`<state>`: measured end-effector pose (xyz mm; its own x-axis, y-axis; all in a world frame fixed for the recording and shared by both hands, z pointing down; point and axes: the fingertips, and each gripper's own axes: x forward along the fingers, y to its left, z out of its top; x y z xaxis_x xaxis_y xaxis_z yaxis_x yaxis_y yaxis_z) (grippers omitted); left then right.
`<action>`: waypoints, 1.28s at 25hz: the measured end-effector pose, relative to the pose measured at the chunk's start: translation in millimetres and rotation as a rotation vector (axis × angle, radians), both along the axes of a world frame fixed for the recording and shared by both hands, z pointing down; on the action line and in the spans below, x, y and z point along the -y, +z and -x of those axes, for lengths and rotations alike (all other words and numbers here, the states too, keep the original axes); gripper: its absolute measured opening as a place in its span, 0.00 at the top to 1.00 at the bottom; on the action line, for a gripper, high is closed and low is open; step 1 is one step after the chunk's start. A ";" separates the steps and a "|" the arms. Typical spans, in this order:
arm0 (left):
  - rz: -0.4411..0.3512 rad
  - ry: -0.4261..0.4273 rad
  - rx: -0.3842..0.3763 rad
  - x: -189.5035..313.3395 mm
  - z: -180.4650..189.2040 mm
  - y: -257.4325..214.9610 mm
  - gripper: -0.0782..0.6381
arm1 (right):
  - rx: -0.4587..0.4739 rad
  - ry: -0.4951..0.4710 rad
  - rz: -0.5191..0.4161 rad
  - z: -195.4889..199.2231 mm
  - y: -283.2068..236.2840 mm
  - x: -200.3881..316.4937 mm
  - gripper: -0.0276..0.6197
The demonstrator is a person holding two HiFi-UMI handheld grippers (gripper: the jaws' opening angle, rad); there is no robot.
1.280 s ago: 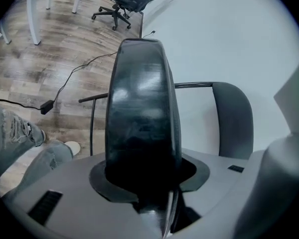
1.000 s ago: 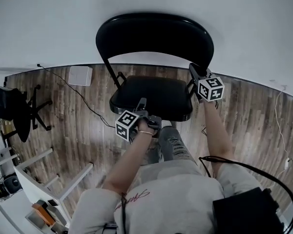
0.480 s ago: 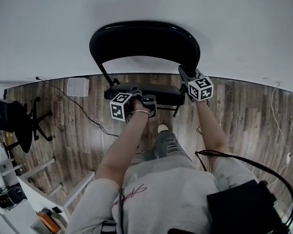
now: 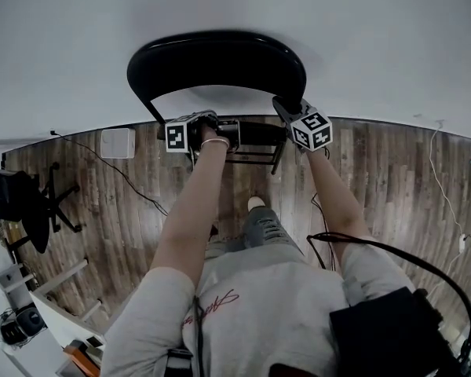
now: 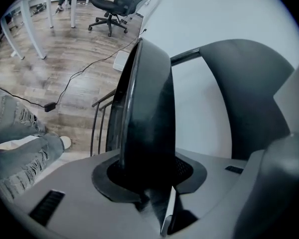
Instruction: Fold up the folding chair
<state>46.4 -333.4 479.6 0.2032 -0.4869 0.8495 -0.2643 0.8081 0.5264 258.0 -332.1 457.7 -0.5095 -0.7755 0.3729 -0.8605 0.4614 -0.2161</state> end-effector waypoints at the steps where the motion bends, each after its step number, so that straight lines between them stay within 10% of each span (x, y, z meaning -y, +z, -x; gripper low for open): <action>1: 0.014 0.003 0.012 3.3 -0.7 1.9 0.67 | -0.007 -0.002 0.003 -0.8 0.3 0.6 0.94; 22: 0.191 0.099 0.031 52.3 -18.3 20.6 0.64 | -0.034 -0.003 0.090 -11.8 -19.2 25.2 0.94; 28: 0.084 0.275 0.043 51.0 -28.0 13.0 0.61 | -0.015 0.011 0.045 -10.7 -27.3 23.0 0.92; 32: -0.043 0.475 -0.031 52.7 -37.8 -0.5 0.50 | -0.005 0.043 0.041 -18.6 -28.4 19.9 0.64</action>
<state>84.2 -386.1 479.1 0.4365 -0.3688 0.8206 -0.5830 0.5788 0.5702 276.6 -352.0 429.3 -0.4737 -0.7809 0.4073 -0.8806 0.4145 -0.2295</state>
